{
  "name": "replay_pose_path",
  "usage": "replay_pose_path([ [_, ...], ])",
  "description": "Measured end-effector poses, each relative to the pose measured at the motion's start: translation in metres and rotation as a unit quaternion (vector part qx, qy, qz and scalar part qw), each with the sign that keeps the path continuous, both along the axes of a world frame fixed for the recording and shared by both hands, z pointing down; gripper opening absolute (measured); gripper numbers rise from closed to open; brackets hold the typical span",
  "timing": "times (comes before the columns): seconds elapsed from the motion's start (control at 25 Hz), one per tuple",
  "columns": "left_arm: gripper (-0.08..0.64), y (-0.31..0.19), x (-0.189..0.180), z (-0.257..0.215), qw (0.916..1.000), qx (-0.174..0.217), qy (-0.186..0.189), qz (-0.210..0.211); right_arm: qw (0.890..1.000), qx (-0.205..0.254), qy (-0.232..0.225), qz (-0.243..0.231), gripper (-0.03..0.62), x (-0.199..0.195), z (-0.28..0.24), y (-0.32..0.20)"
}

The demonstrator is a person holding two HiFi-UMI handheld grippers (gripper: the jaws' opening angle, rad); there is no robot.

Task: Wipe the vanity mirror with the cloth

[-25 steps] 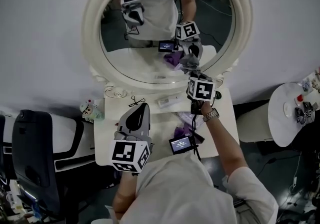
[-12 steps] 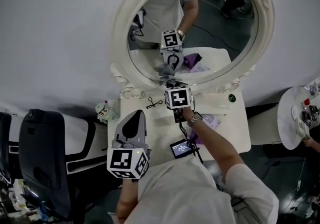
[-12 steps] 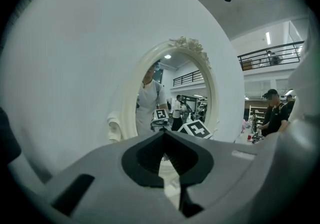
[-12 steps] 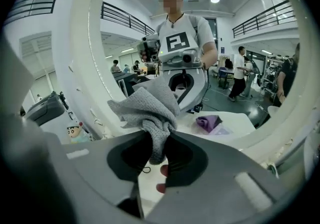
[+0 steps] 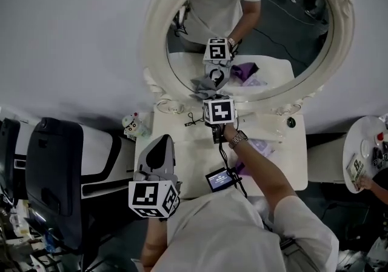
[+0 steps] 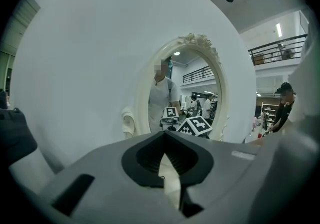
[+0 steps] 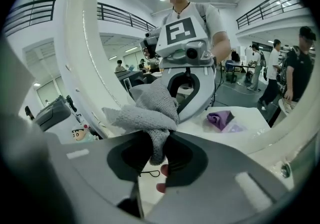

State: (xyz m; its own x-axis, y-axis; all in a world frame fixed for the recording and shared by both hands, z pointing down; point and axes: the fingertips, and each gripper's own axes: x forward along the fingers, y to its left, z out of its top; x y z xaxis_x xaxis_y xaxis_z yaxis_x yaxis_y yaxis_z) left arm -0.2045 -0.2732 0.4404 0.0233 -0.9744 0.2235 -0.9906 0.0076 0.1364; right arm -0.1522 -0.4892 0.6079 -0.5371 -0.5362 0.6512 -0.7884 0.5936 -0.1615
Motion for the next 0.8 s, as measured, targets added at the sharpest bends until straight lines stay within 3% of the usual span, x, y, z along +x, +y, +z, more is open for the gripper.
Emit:
replay_pose_path([
  [0.56,0.002,-0.047,0.117,0.004,0.9975,0.005,0.012,0.069,0.996,0.0,0.014,0.093,0.074,0.178,-0.001,-0.055],
  [0.8,0.002,-0.058,0.147,0.008,0.9959,0.004,0.015,0.089,0.992,0.004,0.029,0.121,0.074,0.228,0.002,-0.069],
])
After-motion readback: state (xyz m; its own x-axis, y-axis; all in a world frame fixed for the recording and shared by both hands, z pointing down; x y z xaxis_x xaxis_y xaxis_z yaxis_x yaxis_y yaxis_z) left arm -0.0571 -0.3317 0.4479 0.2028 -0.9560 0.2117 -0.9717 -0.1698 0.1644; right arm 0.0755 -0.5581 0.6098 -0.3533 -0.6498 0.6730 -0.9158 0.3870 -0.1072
